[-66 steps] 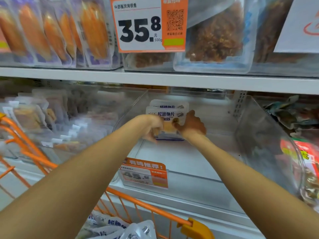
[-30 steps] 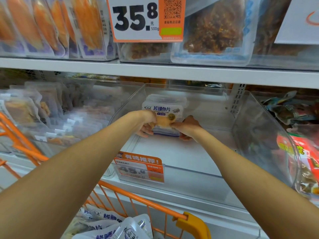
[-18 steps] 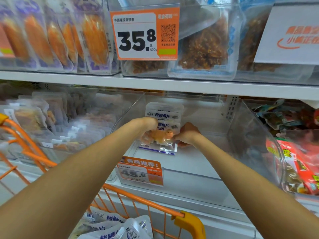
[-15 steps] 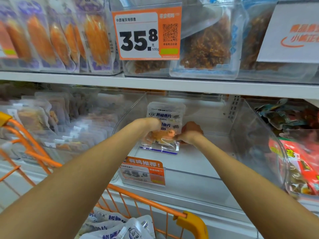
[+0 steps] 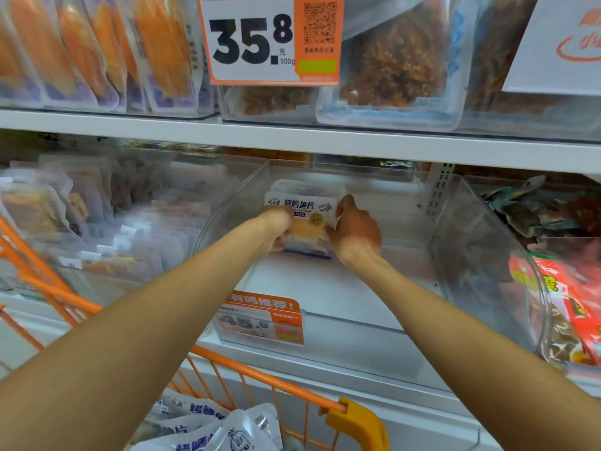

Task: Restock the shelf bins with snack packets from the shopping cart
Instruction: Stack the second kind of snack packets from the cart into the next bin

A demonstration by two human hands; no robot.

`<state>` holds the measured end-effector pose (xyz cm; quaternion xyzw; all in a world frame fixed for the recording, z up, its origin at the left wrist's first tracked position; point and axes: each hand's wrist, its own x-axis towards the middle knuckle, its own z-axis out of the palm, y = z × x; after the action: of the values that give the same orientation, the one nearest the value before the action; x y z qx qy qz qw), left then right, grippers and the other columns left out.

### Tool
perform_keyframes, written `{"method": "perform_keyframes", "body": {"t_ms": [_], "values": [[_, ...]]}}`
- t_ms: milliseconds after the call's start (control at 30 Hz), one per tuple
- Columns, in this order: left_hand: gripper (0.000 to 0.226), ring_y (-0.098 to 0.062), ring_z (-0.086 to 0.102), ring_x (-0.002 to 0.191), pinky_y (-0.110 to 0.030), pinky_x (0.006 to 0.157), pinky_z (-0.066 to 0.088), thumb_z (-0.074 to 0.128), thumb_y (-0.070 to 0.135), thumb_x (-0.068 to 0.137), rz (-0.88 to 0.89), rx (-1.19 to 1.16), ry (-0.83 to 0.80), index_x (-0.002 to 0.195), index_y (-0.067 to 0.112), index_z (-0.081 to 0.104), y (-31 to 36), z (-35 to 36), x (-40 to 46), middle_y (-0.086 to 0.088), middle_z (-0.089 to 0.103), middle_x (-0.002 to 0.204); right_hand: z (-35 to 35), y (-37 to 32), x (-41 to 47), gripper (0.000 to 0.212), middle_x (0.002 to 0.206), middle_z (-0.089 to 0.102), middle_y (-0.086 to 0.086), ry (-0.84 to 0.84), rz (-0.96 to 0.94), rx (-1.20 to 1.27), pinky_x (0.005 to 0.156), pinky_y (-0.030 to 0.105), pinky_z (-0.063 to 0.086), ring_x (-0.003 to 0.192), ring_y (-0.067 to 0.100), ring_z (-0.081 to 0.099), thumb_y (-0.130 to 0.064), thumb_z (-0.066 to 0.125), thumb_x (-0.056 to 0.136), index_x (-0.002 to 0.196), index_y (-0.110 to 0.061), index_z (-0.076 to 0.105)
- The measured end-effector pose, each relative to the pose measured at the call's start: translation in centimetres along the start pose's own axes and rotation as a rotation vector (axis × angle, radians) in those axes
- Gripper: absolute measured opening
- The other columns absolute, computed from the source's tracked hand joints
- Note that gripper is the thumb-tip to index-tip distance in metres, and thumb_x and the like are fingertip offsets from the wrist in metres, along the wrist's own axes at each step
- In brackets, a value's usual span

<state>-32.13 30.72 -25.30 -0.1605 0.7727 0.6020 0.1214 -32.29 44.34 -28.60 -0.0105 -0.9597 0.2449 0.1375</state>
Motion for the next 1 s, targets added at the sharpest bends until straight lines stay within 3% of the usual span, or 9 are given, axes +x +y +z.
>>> {"method": "perform_keyframes", "body": {"t_ms": [67, 167, 233, 333, 433, 600, 733, 867, 1000], "values": [[0.028, -0.019, 0.048, 0.076, -0.038, 0.098, 0.042, 0.035, 0.000, 0.097, -0.029, 0.023, -0.036, 0.123, 0.009, 0.041, -0.2, -0.4, -0.1, -0.009, 0.046, 0.087, 0.2, 0.1, 0.0, 0.034, 0.110, 0.064, 0.011, -0.029, 0.007, -0.019, 0.077, 0.041, 0.053, 0.095, 0.032, 0.063, -0.025, 0.057, 0.093, 0.120, -0.011, 0.041], [0.041, -0.032, 0.048, 0.122, -0.040, 0.103, 0.040, 0.037, 0.001, 0.097, -0.041, 0.068, -0.091, 0.139, 0.005, 0.034, -0.4, -0.9, -0.3, -0.019, 0.045, 0.120, 0.5, 0.5, 0.0, 0.041, 0.111, 0.062, 0.010, -0.105, 0.083, 0.027, 0.073, 0.039, 0.053, 0.097, 0.031, 0.062, -0.029, 0.060, 0.089, 0.120, -0.012, 0.039], [0.042, -0.034, 0.044, 0.129, -0.040, 0.103, 0.041, 0.038, 0.004, 0.098, -0.063, 0.094, -0.107, 0.140, 0.002, 0.033, -0.6, -1.0, -0.2, -0.019, 0.043, 0.121, 0.6, 0.6, 0.1, 0.048, 0.112, 0.061, 0.009, -0.148, 0.119, 0.073, 0.070, 0.036, 0.050, 0.098, 0.030, 0.061, -0.030, 0.064, 0.085, 0.121, -0.012, 0.038], [0.043, -0.033, 0.045, 0.128, -0.040, 0.101, 0.042, 0.041, 0.007, 0.098, -0.080, 0.105, -0.111, 0.140, 0.002, 0.033, -0.7, -1.2, 0.0, -0.021, 0.044, 0.132, 0.7, 0.7, 0.3, 0.053, 0.113, 0.059, 0.008, -0.179, 0.169, 0.148, 0.070, 0.035, 0.049, 0.099, 0.028, 0.060, -0.035, 0.066, 0.083, 0.122, -0.012, 0.038], [0.038, -0.030, 0.049, 0.123, -0.040, 0.100, 0.043, 0.044, 0.009, 0.097, -0.085, 0.128, -0.131, 0.135, 0.004, 0.039, -0.7, -1.4, 0.0, -0.015, 0.048, 0.125, 0.6, 1.1, 0.5, 0.065, 0.116, 0.058, 0.008, -0.182, 0.206, 0.203, 0.077, 0.037, 0.051, 0.102, 0.029, 0.061, -0.050, 0.066, 0.081, 0.126, -0.012, 0.038], [0.035, -0.026, 0.054, 0.105, -0.040, 0.092, 0.044, 0.045, 0.010, 0.097, -0.070, 0.181, -0.153, 0.132, 0.010, 0.042, -0.5, -1.7, -0.2, -0.011, 0.052, 0.118, 0.7, 1.4, 0.5, 0.052, 0.105, 0.064, 0.002, -0.230, 0.198, 0.212, 0.077, 0.039, 0.056, 0.090, 0.024, 0.064, -0.044, 0.073, 0.072, 0.112, -0.017, 0.051], [0.038, -0.023, 0.054, 0.104, -0.040, 0.096, 0.045, 0.044, 0.015, 0.099, -0.045, 0.331, -0.144, 0.137, 0.015, 0.038, -0.3, -1.7, -0.5, -0.008, 0.051, 0.120, 0.6, 1.1, 0.5, 0.059, 0.103, 0.063, 0.003, -0.259, 0.214, 0.232, 0.076, 0.041, 0.058, 0.089, 0.025, 0.064, -0.046, 0.073, 0.062, 0.109, -0.019, 0.051], [0.039, -0.020, 0.055, 0.103, -0.039, 0.096, 0.046, 0.043, 0.015, 0.100, -0.028, 0.393, -0.143, 0.138, 0.014, 0.040, -0.3, -1.8, -1.1, -0.008, 0.054, 0.128, -0.2, 1.2, 0.6, 0.063, 0.105, 0.060, 0.006, -0.237, 0.248, 0.250, 0.071, 0.035, 0.052, 0.093, 0.026, 0.063, -0.047, 0.073, 0.072, 0.116, -0.013, 0.044], [0.034, -0.018, 0.059, 0.103, -0.033, 0.088, 0.048, 0.046, 0.015, 0.099, 0.045, 0.324, -0.148, 0.133, 0.011, 0.048, 0.2, -2.3, -3.4, -0.005, 0.061, 0.121, -2.2, 0.8, -0.7, 0.040, 0.099, 0.064, 0.006, -0.239, 0.194, 0.258, 0.081, 0.037, 0.053, 0.090, 0.027, 0.066, -0.040, 0.069, 0.082, 0.107, -0.012, 0.054]]}}
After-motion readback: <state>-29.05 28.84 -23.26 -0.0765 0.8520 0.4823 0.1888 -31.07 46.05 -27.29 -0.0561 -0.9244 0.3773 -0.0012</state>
